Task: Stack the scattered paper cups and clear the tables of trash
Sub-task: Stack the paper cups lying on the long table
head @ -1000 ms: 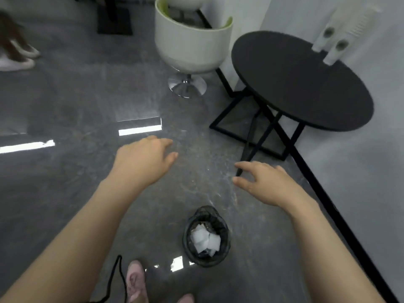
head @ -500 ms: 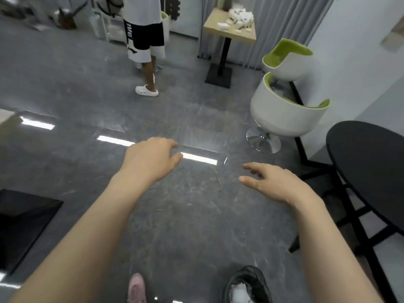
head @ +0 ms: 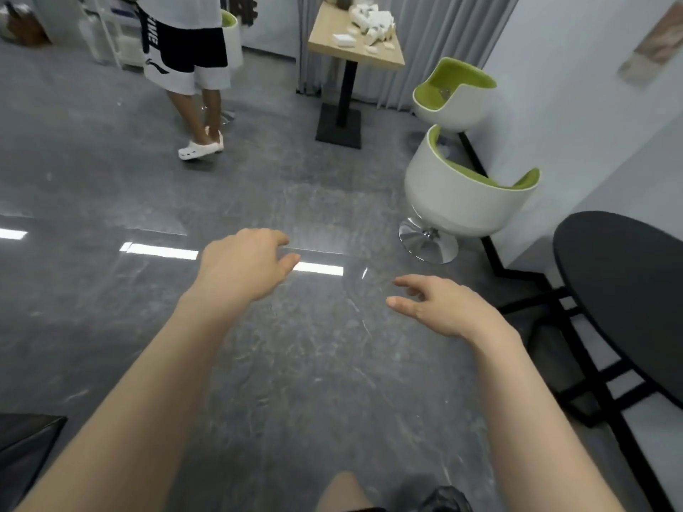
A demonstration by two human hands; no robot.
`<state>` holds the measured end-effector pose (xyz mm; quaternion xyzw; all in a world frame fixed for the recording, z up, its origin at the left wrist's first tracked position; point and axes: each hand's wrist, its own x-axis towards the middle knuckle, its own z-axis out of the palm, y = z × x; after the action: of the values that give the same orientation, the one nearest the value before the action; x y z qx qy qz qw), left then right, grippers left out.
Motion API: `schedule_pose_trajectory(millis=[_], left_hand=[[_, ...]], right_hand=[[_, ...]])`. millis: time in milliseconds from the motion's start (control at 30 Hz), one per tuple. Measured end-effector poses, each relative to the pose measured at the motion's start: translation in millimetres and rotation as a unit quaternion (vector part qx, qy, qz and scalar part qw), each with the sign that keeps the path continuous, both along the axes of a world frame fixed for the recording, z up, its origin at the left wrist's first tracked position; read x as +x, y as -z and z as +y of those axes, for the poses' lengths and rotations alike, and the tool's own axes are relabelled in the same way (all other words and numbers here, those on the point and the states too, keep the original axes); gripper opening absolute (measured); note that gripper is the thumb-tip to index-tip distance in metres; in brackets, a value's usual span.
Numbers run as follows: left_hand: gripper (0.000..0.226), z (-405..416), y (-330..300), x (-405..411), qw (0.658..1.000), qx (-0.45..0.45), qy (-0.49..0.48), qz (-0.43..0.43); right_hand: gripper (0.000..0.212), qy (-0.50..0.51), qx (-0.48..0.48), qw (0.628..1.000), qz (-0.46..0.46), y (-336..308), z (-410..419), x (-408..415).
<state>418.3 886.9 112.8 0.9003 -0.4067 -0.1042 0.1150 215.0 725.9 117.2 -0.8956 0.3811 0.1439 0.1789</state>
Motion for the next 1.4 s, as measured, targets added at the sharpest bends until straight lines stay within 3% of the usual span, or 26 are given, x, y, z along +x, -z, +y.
schedule_pose_trajectory(millis=[200, 500, 900, 1133, 1400], left_hand=[[0.045, -113, 7, 72, 1.000, 0.004, 0.029, 0.002], [0.045, -302, -8, 188, 1.000, -0.005, -0.007, 0.014], [0.042, -501, -10, 408, 1.000, -0.007, -0.029, -0.001], [0.044, -623, -26, 545, 0.999, 0.007, 0.023, -0.029], [0.047, -789, -15, 648, 0.995, 0.020, 0.091, -0.028]], right_hand=[[0.053, 0.041, -0.008, 0.999, 0.005, 4, -105, 56], [0.055, 0.028, -0.005, 0.999, -0.019, -11, -314, 175], [0.056, -0.003, -0.019, 1.000, -0.021, -9, -523, 413], [0.055, 0.034, -0.017, 0.999, -0.032, -17, -625, 541], [0.053, 0.092, -0.008, 0.996, -0.011, -6, -764, 614]])
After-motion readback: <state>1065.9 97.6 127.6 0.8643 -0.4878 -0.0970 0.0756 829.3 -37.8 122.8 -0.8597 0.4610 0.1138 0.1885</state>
